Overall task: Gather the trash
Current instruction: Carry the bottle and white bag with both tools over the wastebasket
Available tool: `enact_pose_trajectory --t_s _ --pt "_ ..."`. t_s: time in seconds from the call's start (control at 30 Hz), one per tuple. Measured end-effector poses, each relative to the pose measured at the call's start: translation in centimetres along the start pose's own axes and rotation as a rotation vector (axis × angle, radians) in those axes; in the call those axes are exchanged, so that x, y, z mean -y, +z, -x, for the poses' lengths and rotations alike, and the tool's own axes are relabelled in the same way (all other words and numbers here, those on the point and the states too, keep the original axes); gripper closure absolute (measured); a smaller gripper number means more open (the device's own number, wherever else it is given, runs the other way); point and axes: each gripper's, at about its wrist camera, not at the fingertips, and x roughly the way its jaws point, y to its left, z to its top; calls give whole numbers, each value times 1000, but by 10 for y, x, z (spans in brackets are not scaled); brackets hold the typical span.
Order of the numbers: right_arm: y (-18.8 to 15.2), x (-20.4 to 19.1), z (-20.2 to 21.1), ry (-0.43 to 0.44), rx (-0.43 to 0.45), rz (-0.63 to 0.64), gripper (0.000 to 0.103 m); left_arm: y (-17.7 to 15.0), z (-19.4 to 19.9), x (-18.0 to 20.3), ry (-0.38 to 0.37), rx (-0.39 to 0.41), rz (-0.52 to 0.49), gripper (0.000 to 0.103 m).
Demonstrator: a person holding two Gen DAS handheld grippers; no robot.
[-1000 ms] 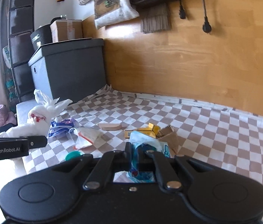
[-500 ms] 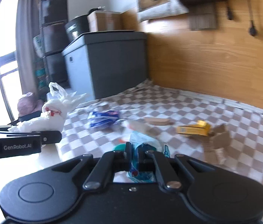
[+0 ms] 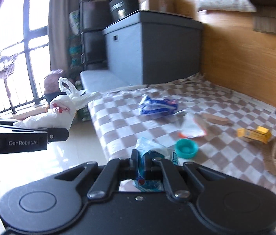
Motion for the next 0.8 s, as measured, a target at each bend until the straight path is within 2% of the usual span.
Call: enact_pose_trajectory --t_s 0.37,0.53,0.8 --pt "-16 -50 -37 91 -112 61 99 -48 -13 -64 44 -91 102 63" --pt "-32 -64 -54 138 -191 70 99 -78 -26 -83 53 -159 136 63" --pt "-65 -66 -84 158 -340 22 99 -121 -56 -94 44 -289 160 63"
